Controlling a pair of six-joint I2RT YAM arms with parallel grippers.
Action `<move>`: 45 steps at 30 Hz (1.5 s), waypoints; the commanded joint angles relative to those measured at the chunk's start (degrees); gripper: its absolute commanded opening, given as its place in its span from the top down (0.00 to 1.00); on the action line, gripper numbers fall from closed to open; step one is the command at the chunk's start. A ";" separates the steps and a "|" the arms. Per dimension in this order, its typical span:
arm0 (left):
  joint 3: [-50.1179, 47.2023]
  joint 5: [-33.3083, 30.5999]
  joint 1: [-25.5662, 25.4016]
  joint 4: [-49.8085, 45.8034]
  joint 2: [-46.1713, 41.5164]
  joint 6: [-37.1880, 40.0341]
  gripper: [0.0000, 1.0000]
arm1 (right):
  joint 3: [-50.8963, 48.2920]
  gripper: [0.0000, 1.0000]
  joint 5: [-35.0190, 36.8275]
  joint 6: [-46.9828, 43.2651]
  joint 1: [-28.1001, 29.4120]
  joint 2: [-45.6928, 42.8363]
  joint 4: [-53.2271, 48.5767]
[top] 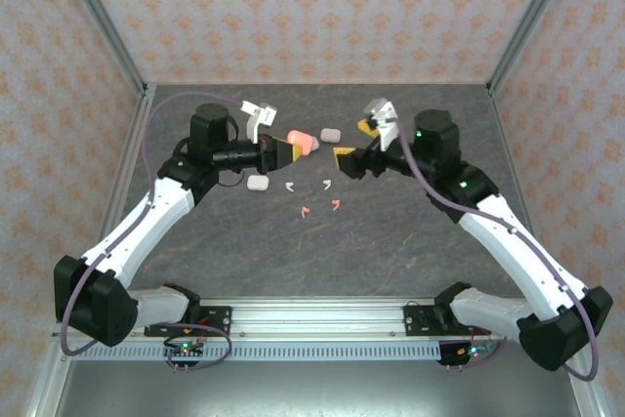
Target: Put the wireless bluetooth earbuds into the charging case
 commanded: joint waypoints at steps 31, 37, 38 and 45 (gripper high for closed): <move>-0.01 -5.56 -7.74 11.58 -2.78 15.01 0.99 | -2.32 0.14 -5.58 22.95 -0.86 8.74 16.61; -0.52 -5.82 -7.83 10.84 -3.17 16.64 0.99 | 0.63 0.14 -5.82 22.32 -1.44 10.65 14.49; -0.58 -5.96 -7.83 10.69 -3.22 16.95 0.99 | 1.17 0.14 -5.77 22.10 -1.57 10.78 14.06; -1.17 -6.61 -7.83 10.75 -3.44 17.58 1.00 | 3.53 0.13 -6.97 21.02 -1.66 11.96 11.49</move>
